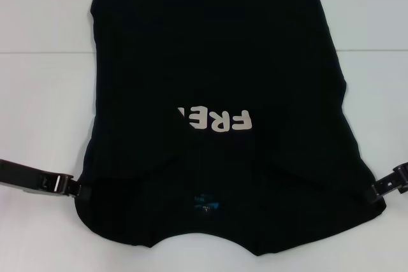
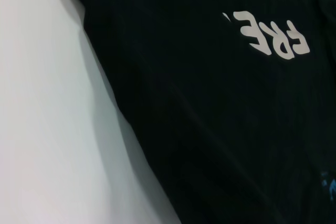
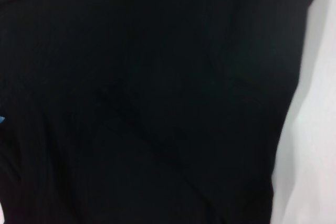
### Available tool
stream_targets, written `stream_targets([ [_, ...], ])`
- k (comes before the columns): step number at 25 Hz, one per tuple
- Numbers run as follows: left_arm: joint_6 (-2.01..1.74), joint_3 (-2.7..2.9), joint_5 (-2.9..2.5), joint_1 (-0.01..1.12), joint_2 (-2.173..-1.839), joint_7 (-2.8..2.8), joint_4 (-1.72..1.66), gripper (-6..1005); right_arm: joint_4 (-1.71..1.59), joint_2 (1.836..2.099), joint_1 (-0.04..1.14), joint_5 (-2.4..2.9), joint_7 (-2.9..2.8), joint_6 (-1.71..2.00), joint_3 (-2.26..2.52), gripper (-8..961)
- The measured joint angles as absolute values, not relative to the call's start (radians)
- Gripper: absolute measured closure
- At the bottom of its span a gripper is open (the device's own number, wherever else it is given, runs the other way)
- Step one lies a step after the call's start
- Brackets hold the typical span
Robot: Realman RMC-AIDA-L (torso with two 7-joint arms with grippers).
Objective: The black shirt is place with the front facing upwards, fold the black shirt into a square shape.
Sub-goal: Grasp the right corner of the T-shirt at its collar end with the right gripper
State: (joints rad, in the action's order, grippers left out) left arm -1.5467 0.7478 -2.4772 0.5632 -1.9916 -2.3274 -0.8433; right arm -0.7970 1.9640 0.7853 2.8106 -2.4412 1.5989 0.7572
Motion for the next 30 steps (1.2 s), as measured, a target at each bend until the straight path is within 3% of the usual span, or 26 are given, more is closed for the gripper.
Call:
stream_targets([
  [7,-1.547,0.746,-2.477,0.561,-1.990,-2.327,-0.839,983,-0.775,1.982,0.790,2.811,-2.433,1.568,0.759,41],
  [30,-1.548,0.747,-2.481,0.561,-1.992,-2.327,-0.837,983,-0.751,1.993,0.798,2.819,-2.428,1.528,0.761,49],
])
